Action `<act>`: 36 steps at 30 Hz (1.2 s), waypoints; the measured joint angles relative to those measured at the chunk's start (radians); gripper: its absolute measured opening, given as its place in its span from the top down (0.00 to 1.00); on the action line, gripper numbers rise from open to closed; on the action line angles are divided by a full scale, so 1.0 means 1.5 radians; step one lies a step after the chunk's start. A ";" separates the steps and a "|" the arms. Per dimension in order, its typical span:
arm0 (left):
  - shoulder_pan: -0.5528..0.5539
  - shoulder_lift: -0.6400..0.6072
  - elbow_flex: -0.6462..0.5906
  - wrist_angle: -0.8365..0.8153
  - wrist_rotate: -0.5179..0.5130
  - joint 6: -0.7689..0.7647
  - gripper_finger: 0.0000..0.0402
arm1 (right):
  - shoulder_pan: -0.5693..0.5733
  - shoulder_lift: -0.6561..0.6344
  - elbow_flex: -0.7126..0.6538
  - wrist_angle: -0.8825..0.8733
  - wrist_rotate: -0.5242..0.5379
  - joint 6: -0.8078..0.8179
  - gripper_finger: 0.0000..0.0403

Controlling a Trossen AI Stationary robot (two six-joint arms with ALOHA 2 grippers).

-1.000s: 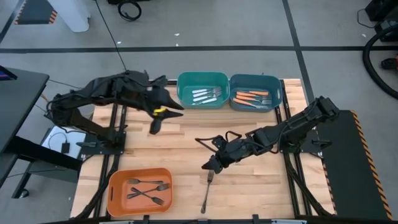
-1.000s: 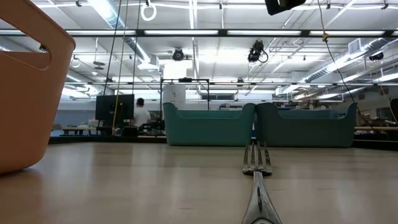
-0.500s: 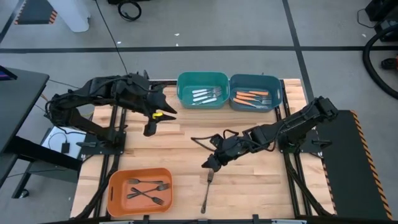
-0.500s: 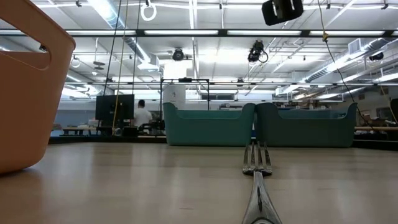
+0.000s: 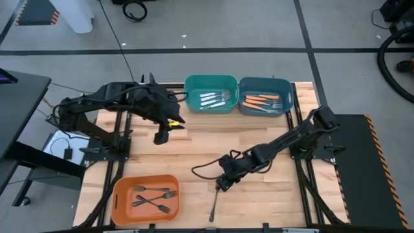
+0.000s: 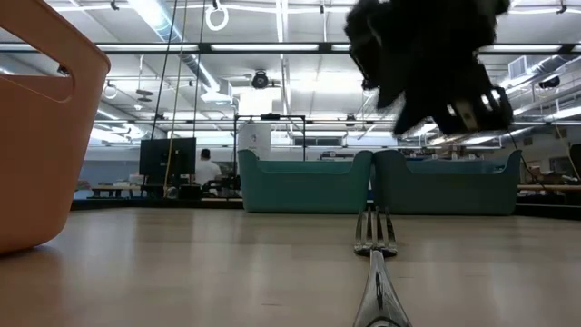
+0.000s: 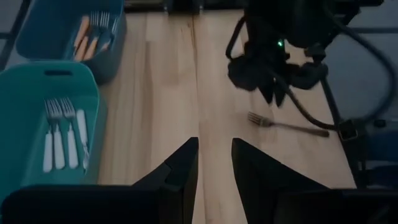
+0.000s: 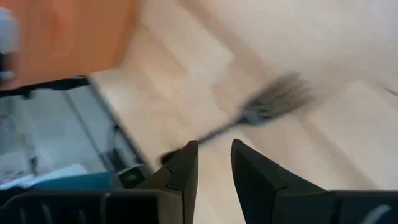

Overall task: Sort silverware by color (type)
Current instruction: Put the black fork into the orange bin

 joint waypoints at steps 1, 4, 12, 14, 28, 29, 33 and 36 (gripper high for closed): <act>0.000 0.005 0.000 -0.005 0.000 0.000 0.74 | 0.000 0.006 -0.011 0.006 0.000 0.009 0.75; 0.000 0.020 0.000 -0.021 -0.002 -0.011 0.74 | -0.001 0.013 -0.043 0.062 0.003 0.017 0.75; 0.000 0.045 0.000 -0.021 -0.002 -0.037 0.74 | -0.019 -0.021 -0.144 0.119 0.037 0.024 0.75; 0.000 0.046 0.000 -0.021 -0.002 -0.037 0.74 | -0.022 -0.022 -0.172 0.184 0.036 0.017 0.75; 0.000 0.046 0.000 -0.020 -0.002 -0.038 0.74 | -0.044 -0.023 -0.277 0.322 -0.003 -0.068 0.75; 0.000 0.046 0.000 -0.020 -0.003 -0.038 0.74 | -0.046 -0.023 -0.277 0.322 -0.010 -0.077 0.75; 0.000 0.046 0.000 -0.015 -0.003 -0.038 0.74 | -0.055 -0.023 -0.278 0.336 -0.021 -0.108 0.75; 0.000 0.046 0.000 -0.001 -0.003 -0.038 0.74 | -0.064 -0.023 -0.278 0.335 -0.021 -0.116 0.75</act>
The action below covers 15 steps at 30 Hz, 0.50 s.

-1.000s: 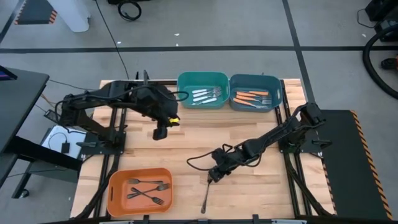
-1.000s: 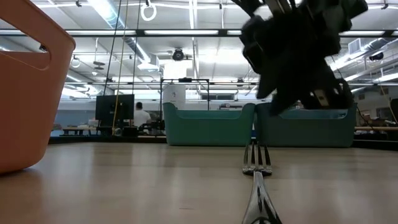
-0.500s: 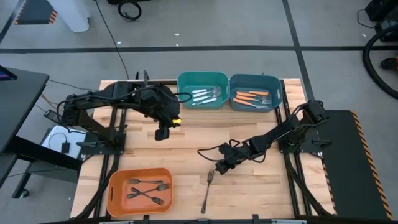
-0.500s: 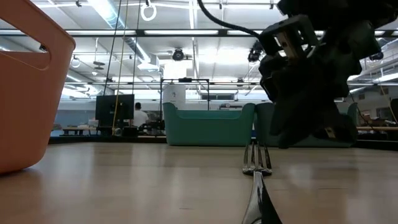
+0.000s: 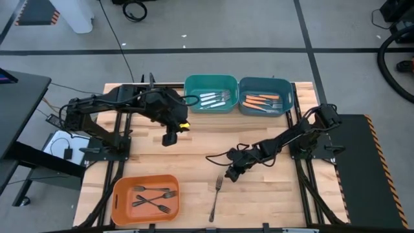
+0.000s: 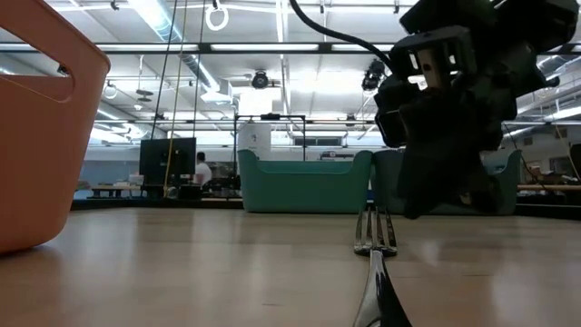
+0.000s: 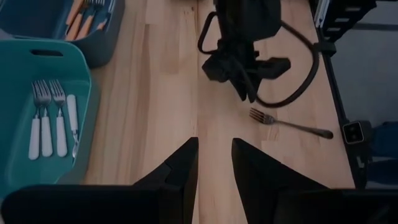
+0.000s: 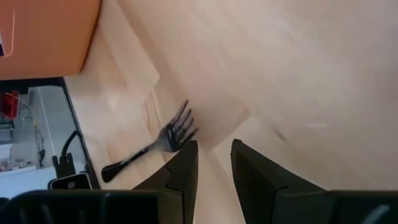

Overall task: Sort silverware by color (type)
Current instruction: Put the black fork into the orange bin

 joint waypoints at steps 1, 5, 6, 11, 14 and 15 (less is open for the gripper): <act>0.000 0.000 0.000 0.004 0.000 0.000 0.74 | -0.002 0.000 0.000 0.001 0.000 -0.002 0.75; 0.000 0.000 0.000 0.012 0.000 0.000 0.74 | -0.004 0.002 0.000 0.002 0.001 -0.007 0.75; 0.000 0.000 0.000 0.012 0.000 0.000 0.74 | -0.004 0.002 0.000 0.001 0.003 -0.007 0.75; 0.000 0.000 0.000 0.012 0.000 0.000 0.74 | -0.004 0.003 0.000 0.037 0.025 -0.004 0.75; 0.000 0.000 0.000 0.012 0.000 0.000 0.74 | -0.004 0.003 0.001 0.056 0.073 0.008 0.75; 0.000 0.000 0.000 0.012 0.000 0.000 0.74 | -0.003 0.003 0.000 0.055 0.090 0.015 0.75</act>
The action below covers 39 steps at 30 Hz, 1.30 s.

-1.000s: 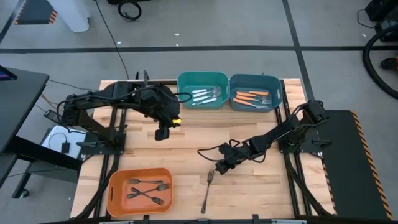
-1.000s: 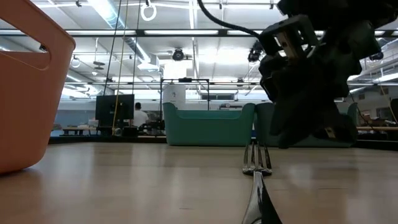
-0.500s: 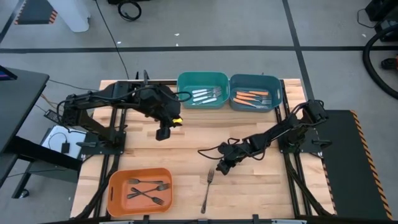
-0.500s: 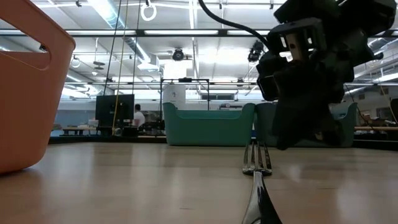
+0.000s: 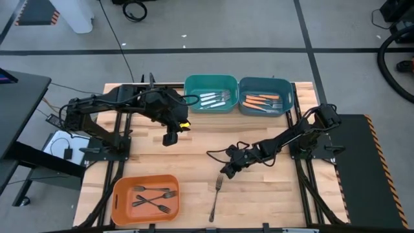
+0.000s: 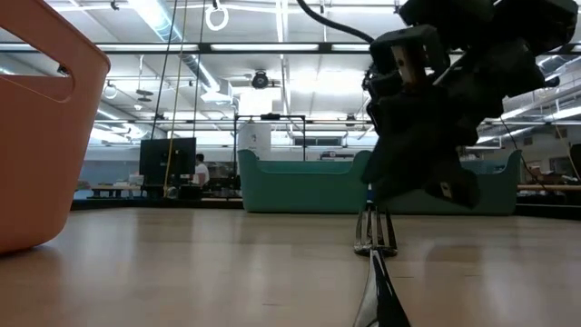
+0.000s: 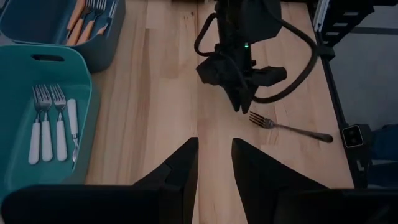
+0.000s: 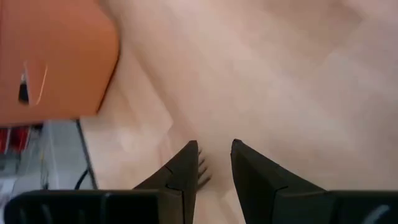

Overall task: Sort silverware by color (type)
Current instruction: Put the black fork into the orange bin

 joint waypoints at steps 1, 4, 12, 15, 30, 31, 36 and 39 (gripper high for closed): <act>0.000 0.000 0.000 0.000 0.000 0.000 0.74 | 0.000 0.000 0.000 0.000 0.007 0.005 0.75; 0.000 -0.001 0.000 0.000 0.000 0.000 0.74 | 0.002 0.000 0.000 0.000 0.008 0.001 0.75; 0.000 -0.001 0.000 -0.001 0.000 0.003 0.74 | 0.033 0.001 0.000 0.000 0.026 0.013 0.75; 0.000 -0.001 0.000 -0.001 0.000 0.009 0.74 | 0.044 0.021 0.001 0.009 0.036 0.026 0.75; 0.001 -0.001 0.000 -0.002 -0.001 0.013 0.74 | 0.048 0.084 0.006 0.101 0.012 0.056 0.75; 0.001 -0.001 0.000 -0.002 -0.001 0.013 0.74 | 0.048 0.085 0.007 0.101 0.004 0.057 0.76; 0.001 -0.001 0.000 -0.002 -0.002 0.014 0.74 | 0.048 0.096 0.024 0.094 -0.008 0.045 0.79; 0.001 -0.001 0.000 -0.004 -0.002 0.015 0.74 | 0.048 0.096 0.029 0.075 -0.019 0.035 0.84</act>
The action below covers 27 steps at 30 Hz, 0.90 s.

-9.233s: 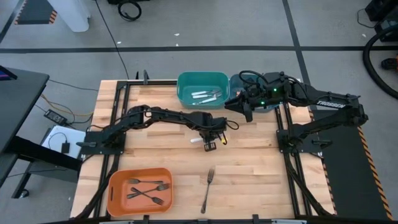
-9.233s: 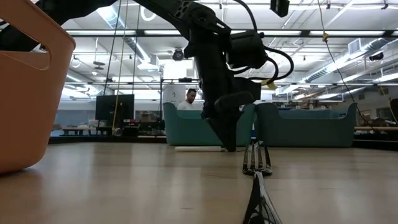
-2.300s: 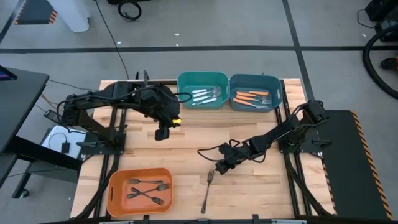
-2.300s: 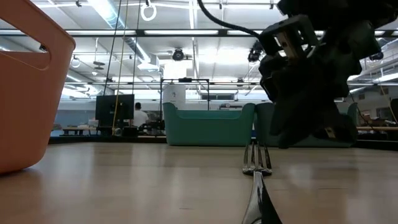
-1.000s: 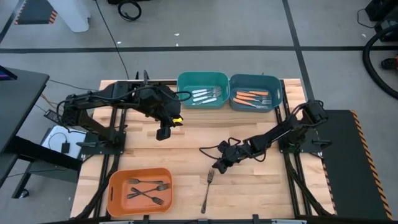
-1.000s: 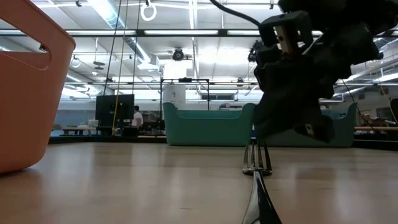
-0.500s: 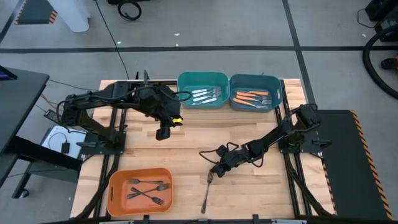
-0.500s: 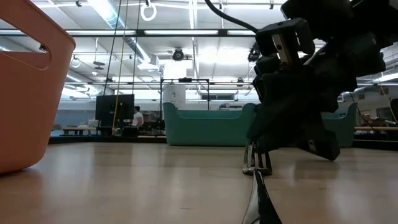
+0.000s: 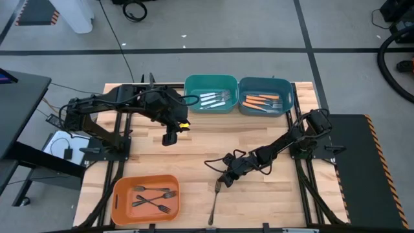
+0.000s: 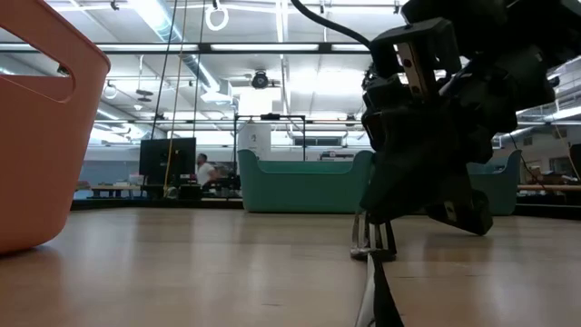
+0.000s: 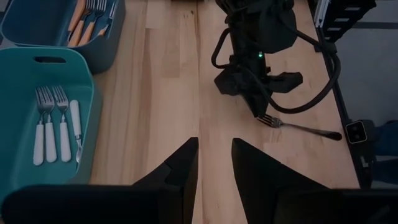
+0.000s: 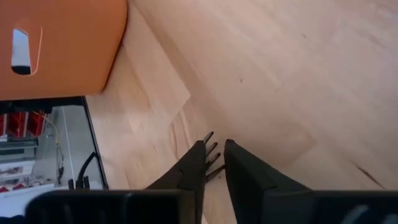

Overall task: Sort silverware by color (type)
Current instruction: Put the black fork into the orange bin

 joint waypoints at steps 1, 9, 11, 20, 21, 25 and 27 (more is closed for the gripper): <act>0.000 0.000 0.000 -0.001 0.000 0.005 0.74 | 0.000 0.000 0.000 -0.004 -0.002 0.003 0.86; 0.000 0.000 0.000 -0.003 -0.001 0.009 0.74 | 0.001 -0.001 0.000 -0.029 -0.005 0.025 0.98; 0.000 0.000 0.000 -0.003 -0.001 0.009 0.74 | 0.001 -0.004 -0.001 -0.021 -0.010 0.022 0.99; 0.000 0.000 0.000 -0.006 -0.001 0.009 0.74 | -0.032 -0.045 -0.004 -0.051 -0.030 -0.027 0.99; 0.000 0.000 0.000 -0.006 0.000 0.009 0.74 | -0.037 -0.054 -0.004 -0.057 -0.030 -0.036 0.99; 0.000 0.000 0.000 -0.008 0.000 -0.007 0.74 | -0.065 -0.098 -0.004 -0.102 -0.035 -0.075 1.00; 0.000 0.000 0.000 -0.008 0.000 -0.017 0.74 | -0.080 -0.131 -0.004 -0.128 -0.035 -0.103 1.00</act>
